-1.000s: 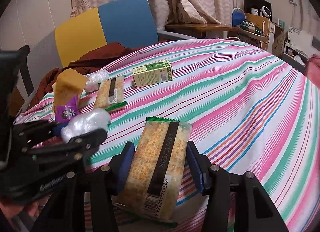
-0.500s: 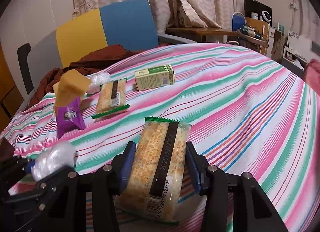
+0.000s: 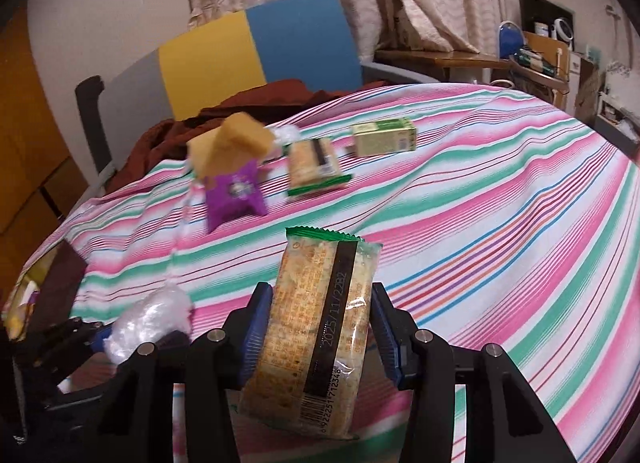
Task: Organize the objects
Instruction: 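Carry the plastic bundle and cracker packet to the gold tray and release both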
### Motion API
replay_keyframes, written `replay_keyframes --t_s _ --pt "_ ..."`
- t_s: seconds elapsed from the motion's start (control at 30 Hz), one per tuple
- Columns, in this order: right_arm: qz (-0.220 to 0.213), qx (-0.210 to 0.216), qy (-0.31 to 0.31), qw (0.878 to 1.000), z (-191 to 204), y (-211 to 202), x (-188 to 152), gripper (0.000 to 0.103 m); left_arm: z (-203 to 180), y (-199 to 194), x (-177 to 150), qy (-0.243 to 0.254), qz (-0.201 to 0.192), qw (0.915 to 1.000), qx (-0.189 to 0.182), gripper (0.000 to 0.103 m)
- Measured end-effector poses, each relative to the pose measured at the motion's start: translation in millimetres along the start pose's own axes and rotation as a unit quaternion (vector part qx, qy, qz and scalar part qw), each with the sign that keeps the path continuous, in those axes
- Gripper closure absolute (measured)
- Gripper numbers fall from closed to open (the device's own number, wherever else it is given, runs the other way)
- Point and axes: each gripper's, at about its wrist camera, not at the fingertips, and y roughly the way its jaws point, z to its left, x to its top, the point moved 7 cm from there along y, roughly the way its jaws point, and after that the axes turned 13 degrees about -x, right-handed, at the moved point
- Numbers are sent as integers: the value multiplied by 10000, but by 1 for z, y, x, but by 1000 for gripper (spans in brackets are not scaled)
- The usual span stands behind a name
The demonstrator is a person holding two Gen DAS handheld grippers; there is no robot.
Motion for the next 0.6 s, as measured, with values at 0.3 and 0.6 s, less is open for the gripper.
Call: replay_keyframes --t_s 0.3,0.6 --pt "29 486 -202 9986 39 -32 -11 54 -10 -58 -22 -89 -344 9991 -224 66" --pt "7 1134 -811 9902 114 -64 -20 54 18 -145 -34 -410 -1039 9936 174 66"
